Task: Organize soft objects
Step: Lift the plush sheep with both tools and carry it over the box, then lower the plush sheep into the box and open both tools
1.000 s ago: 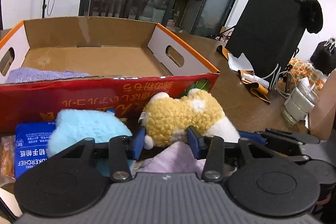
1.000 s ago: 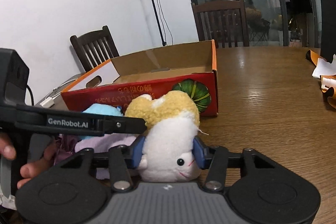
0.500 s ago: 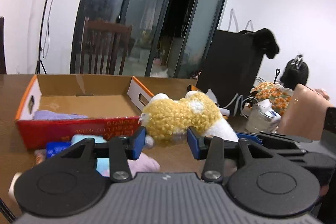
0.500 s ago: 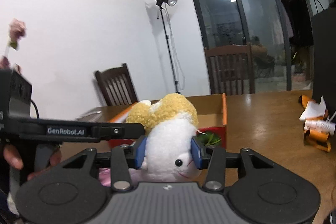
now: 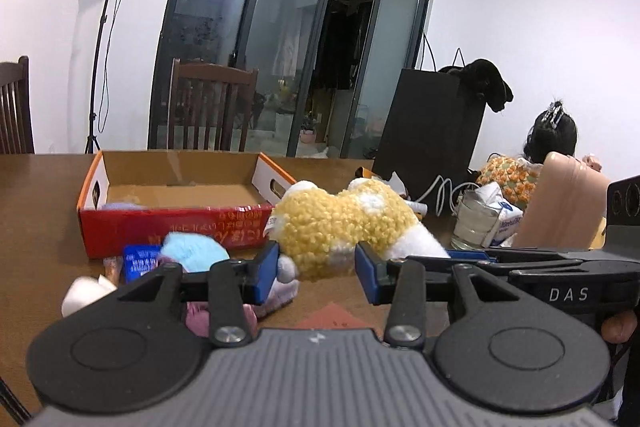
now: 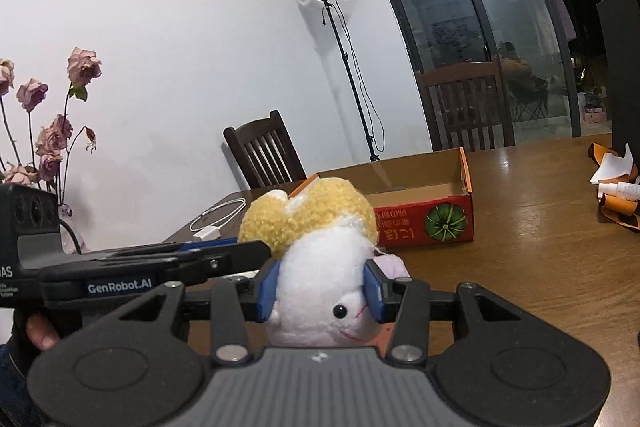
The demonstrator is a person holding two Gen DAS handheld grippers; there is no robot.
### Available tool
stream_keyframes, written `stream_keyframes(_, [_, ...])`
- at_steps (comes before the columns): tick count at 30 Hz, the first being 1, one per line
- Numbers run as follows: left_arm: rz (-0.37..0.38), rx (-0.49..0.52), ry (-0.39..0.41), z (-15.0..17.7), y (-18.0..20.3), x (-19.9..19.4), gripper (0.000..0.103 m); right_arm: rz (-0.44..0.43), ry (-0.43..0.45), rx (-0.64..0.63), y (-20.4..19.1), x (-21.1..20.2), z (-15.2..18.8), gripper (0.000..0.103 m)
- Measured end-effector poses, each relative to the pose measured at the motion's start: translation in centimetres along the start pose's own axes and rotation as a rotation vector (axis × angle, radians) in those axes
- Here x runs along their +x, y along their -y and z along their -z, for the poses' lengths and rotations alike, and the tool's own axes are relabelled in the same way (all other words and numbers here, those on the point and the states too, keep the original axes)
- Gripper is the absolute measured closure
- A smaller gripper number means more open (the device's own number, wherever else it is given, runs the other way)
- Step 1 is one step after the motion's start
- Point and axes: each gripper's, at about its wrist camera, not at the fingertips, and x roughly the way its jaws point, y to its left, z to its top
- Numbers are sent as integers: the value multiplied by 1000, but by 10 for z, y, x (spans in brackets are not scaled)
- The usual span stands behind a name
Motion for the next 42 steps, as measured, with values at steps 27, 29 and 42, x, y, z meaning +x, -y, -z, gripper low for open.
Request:
stream_keyframes(27, [-91, -175, -331, -101, -186, 346, 55, 253, -275, 9, 155, 341, -145, 60])
stream_keyframes(29, [-105, -194, -360, -97, -191, 350, 56, 307, -293, -34, 154, 352, -140, 61])
stream_keyframes(42, [-180, -143, -261, -138, -182, 278, 50, 388, -214, -213, 109, 321, -167, 50])
